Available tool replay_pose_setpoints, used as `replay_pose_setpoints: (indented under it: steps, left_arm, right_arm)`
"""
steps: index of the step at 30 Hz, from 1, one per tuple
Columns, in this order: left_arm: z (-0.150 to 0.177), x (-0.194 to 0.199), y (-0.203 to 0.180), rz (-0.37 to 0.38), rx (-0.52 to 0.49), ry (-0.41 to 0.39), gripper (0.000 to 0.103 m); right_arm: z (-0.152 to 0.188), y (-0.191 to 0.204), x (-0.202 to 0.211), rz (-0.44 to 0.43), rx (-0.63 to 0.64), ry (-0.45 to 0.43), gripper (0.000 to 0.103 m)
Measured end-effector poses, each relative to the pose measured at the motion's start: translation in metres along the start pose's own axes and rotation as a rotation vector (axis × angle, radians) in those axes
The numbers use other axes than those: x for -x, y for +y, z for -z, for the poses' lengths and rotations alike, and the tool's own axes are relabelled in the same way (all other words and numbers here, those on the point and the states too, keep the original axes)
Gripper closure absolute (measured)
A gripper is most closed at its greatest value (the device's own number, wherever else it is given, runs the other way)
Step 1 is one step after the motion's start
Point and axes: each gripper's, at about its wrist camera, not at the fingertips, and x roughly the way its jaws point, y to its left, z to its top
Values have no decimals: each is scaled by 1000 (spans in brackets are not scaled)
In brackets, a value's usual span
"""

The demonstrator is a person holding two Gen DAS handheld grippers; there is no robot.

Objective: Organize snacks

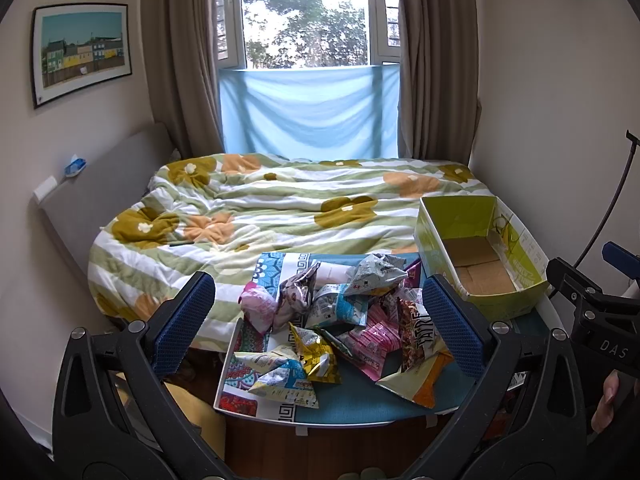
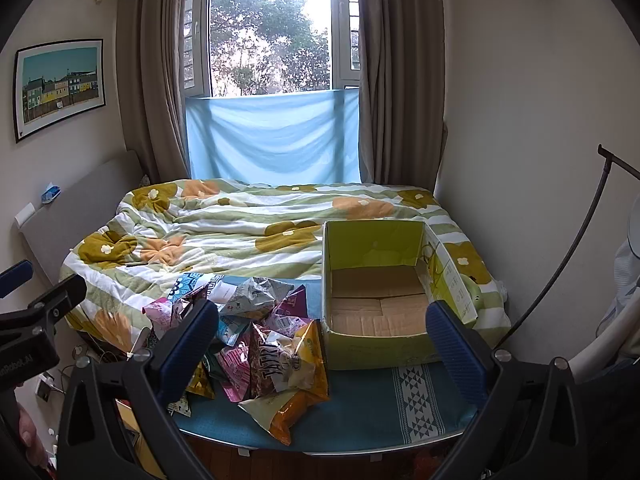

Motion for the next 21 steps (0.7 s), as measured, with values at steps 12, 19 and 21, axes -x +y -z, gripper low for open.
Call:
replay_pose_setpoints:
  steps: [12,19,21]
  left_arm:
    - [1,3,0,-1,7,2,1]
    - [2,-2,-7,6,5,28,1]
    - [4,-8,-6,4,8,51,1]
  right_arm:
    - [1,-2,1,-2,-3,1,0]
    - [3,-6,-2,-6,2,14,0]
    - [6,-7,-5,-7,3,27,0]
